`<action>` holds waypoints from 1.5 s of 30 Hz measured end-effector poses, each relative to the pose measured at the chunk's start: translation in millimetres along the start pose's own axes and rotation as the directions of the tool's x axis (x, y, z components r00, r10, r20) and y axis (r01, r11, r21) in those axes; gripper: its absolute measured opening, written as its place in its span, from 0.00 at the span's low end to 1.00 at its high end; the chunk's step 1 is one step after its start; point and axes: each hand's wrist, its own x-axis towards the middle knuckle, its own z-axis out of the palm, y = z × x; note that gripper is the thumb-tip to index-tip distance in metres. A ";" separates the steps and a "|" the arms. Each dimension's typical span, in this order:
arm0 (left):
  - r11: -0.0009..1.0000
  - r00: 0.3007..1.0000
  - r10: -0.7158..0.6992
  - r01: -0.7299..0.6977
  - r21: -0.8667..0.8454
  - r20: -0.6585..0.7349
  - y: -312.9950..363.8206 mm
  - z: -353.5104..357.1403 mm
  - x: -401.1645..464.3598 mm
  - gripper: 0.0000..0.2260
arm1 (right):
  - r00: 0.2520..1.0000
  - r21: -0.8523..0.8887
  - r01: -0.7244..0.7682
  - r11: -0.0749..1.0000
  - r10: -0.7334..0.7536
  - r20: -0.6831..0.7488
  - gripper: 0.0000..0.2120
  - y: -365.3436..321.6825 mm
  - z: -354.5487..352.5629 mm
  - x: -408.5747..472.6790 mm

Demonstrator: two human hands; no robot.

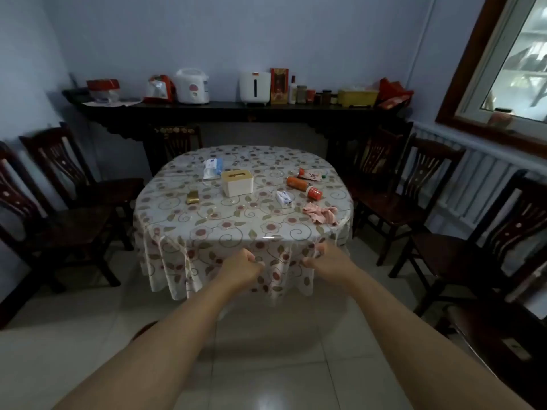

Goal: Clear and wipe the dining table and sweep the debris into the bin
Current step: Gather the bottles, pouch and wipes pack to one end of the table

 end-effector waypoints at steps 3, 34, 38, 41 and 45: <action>0.999 1.000 -0.012 0.011 0.030 0.007 11.0 11.0 30.2 0.22 | 1.000 -0.005 -0.017 1.000 0.017 -0.018 0.14 10.4 -8.6 27.0; 0.973 0.952 -0.225 0.210 0.094 0.206 72.6 105.8 513.4 0.14 | 0.952 -0.366 -0.215 0.906 0.278 0.130 0.26 135.5 -51.4 507.4; 0.970 0.947 -0.230 0.204 0.133 0.223 61.4 116.4 558.8 0.06 | 0.930 -0.435 -0.224 0.872 0.325 0.173 0.25 160.1 -32.5 547.2; 0.966 0.942 -0.241 0.209 0.152 0.236 50.7 126.7 583.5 0.06 | 0.896 -0.518 -0.243 0.820 0.394 0.204 0.25 179.9 -17.6 571.4; 0.960 0.929 -0.271 0.244 0.135 0.252 39.5 136.4 604.4 0.12 | 0.878 -0.582 -0.190 0.790 0.402 0.259 0.25 192.4 -3.0 591.1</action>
